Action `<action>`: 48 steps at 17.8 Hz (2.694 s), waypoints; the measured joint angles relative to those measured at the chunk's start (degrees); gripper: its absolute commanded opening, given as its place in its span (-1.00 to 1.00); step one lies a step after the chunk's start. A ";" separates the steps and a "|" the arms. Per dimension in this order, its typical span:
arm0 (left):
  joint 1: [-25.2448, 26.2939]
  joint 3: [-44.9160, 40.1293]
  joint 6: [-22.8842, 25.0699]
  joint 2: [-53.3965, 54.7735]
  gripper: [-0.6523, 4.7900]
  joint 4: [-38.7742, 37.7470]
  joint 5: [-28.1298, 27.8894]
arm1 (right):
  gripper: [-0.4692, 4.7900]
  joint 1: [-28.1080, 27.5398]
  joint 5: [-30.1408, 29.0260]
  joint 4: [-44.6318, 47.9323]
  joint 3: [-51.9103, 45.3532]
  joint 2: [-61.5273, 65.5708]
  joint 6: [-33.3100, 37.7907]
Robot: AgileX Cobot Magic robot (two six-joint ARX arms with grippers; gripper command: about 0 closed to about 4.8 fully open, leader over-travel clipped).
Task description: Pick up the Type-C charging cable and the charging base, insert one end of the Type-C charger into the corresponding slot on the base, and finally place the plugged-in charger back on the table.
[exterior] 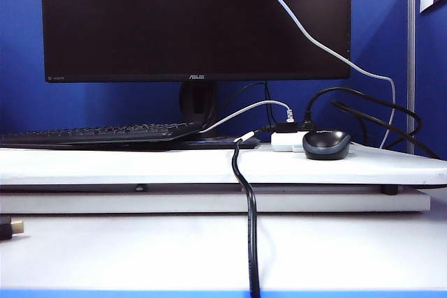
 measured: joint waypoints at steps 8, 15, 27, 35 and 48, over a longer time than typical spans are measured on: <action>0.00 0.00 0.00 -0.57 -0.78 -0.52 1.25 | -0.83 0.00 -1.66 0.48 0.04 -0.11 0.22; 0.00 0.00 -0.02 -0.98 -0.78 -0.33 3.50 | 0.51 -0.07 -0.98 1.40 0.02 -0.04 4.11; -0.39 0.04 0.22 -1.66 -0.78 4.24 4.85 | 0.51 -3.30 -12.37 -6.45 -0.02 -3.91 31.28; -0.39 0.11 23.54 -1.66 -0.78 -4.68 5.07 | -0.54 -13.99 -16.68 -44.98 -0.02 -10.91 33.90; -0.42 0.11 68.76 -1.22 -0.78 -48.02 7.72 | -0.83 -16.48 -10.93 -62.23 -0.02 -12.00 34.10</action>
